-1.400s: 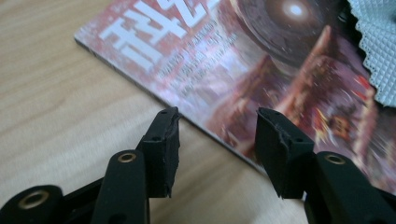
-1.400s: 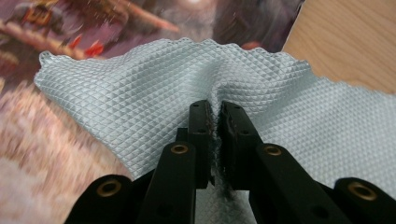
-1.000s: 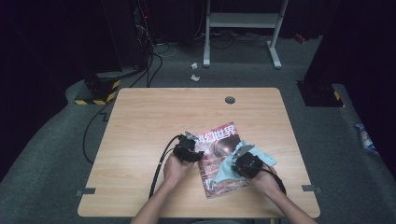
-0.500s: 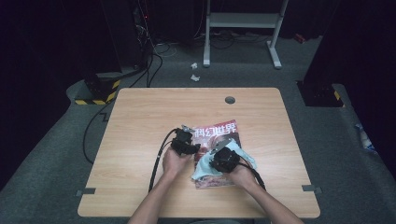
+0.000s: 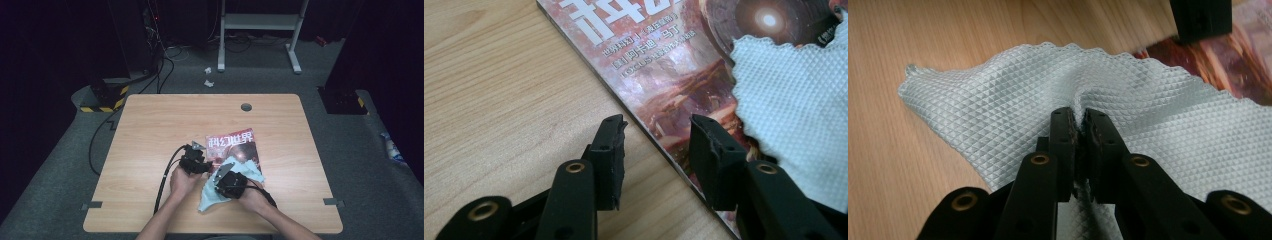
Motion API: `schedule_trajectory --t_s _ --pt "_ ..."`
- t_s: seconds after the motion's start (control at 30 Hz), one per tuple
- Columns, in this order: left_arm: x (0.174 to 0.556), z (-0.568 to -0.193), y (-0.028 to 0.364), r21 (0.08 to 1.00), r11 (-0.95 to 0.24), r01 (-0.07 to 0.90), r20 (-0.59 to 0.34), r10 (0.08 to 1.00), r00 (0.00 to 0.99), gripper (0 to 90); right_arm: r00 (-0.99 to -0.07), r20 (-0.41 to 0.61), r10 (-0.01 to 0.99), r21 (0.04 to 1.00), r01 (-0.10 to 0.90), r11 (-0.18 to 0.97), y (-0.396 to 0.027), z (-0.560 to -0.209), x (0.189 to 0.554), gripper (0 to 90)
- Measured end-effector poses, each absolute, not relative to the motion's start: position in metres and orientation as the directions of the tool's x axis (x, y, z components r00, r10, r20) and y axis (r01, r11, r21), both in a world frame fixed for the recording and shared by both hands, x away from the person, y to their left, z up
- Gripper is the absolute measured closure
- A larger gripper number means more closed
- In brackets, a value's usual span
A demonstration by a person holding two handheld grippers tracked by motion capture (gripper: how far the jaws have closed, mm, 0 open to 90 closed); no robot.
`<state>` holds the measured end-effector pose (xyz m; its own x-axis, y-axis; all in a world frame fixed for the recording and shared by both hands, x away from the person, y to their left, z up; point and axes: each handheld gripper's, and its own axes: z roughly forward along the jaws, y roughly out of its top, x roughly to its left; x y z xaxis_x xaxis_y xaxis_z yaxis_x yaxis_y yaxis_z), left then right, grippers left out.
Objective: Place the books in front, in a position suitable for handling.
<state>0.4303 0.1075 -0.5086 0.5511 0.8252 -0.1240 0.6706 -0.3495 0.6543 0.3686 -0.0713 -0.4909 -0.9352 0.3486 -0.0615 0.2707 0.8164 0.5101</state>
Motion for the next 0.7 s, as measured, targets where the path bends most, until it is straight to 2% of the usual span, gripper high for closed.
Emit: schedule_trajectory --t_s 0.17,0.33,0.4,0.6,0.7 --pt "0.444 -0.505 0.099 0.642 -0.39 0.661 -0.061 0.833 0.55 58.7 -0.876 -0.094 0.474 0.497 0.371 0.784 -0.112 -0.49 0.39 82.2" --pt "0.453 -0.505 0.101 0.636 -0.353 0.687 -0.1 0.845 0.526 58.8 -0.812 -0.068 0.58 0.499 0.475 0.725 -0.137 -0.489 0.411 82.4" --pt "0.448 -0.504 0.102 0.626 -0.363 0.69 -0.103 0.839 0.535 58.7 -0.813 -0.114 0.571 0.488 0.455 0.745 -0.131 -0.488 0.406 82.5" --pt "0.424 -0.507 0.1 0.625 -0.366 0.689 -0.155 0.807 0.57 54.7 -0.897 -0.062 0.438 0.501 0.352 0.79 -0.097 -0.49 0.377 82.4" --pt "0.42 -0.507 0.099 0.637 -0.367 0.677 -0.139 0.81 0.57 54.6 -0.923 -0.047 0.383 0.525 0.303 0.795 -0.078 -0.492 0.364 82.4"
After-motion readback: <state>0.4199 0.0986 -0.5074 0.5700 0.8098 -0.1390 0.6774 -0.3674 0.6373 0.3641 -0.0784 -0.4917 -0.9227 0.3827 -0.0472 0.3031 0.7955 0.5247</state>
